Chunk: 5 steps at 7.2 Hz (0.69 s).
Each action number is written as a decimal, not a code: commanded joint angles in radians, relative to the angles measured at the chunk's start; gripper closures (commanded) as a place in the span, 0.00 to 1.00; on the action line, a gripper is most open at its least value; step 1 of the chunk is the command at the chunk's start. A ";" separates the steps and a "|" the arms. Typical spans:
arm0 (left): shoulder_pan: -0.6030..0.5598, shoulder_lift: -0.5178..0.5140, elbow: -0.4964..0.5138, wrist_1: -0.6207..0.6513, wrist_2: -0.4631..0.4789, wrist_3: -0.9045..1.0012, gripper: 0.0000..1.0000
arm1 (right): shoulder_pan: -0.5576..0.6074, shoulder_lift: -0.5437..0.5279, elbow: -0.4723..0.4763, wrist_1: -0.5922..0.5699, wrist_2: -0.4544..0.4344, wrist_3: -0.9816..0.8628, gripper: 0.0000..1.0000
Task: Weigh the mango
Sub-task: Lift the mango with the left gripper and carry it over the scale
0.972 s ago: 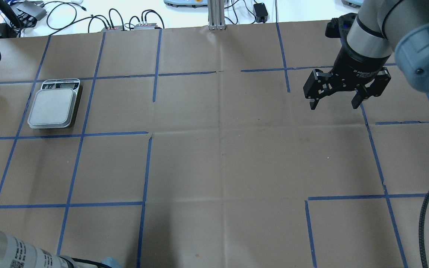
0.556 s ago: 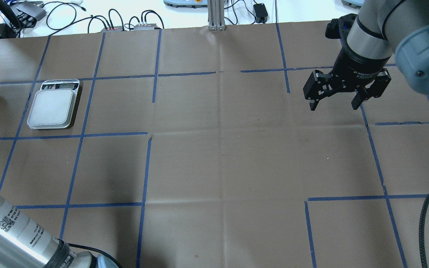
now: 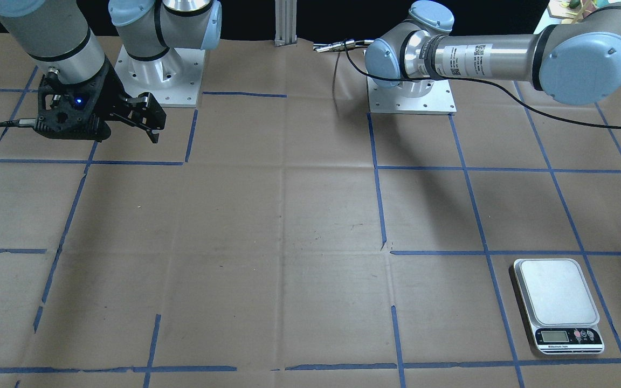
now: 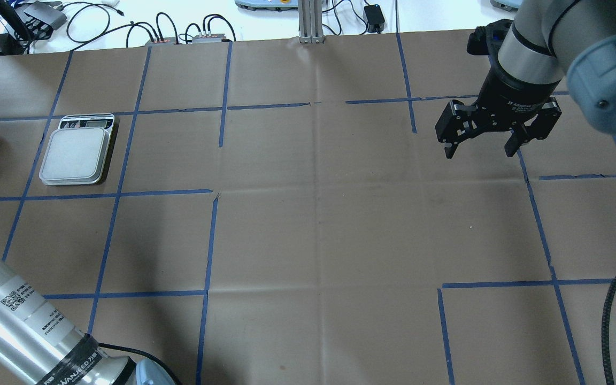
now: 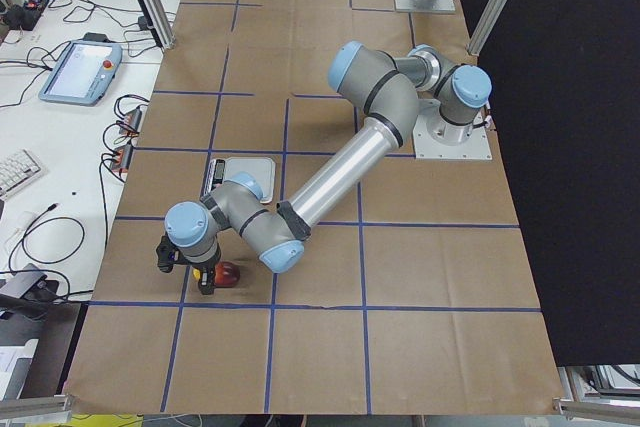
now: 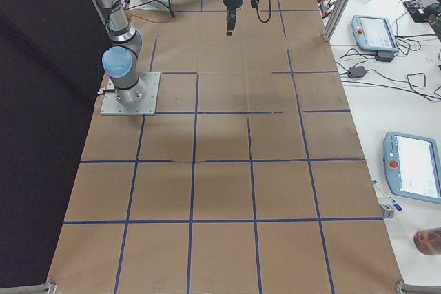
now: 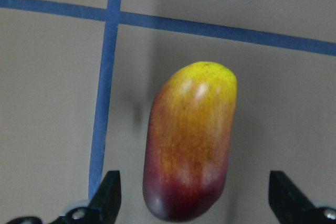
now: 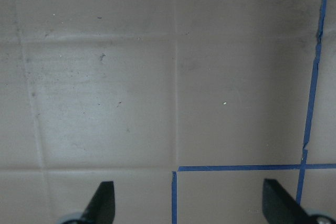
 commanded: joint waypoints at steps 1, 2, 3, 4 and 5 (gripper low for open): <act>0.000 -0.034 0.007 0.000 -0.008 0.030 0.01 | 0.000 0.000 0.000 0.000 0.000 0.000 0.00; 0.000 -0.039 0.004 0.000 0.004 0.033 0.02 | 0.000 0.000 0.000 0.000 0.000 0.000 0.00; 0.000 -0.039 0.006 -0.002 0.036 0.035 0.19 | 0.000 0.000 0.000 0.000 0.000 0.000 0.00; 0.000 -0.037 0.004 -0.008 0.065 0.035 0.53 | 0.000 0.000 0.000 0.000 0.000 0.000 0.00; 0.000 -0.033 0.004 -0.020 0.067 0.026 0.85 | 0.000 0.000 0.000 0.000 0.000 0.000 0.00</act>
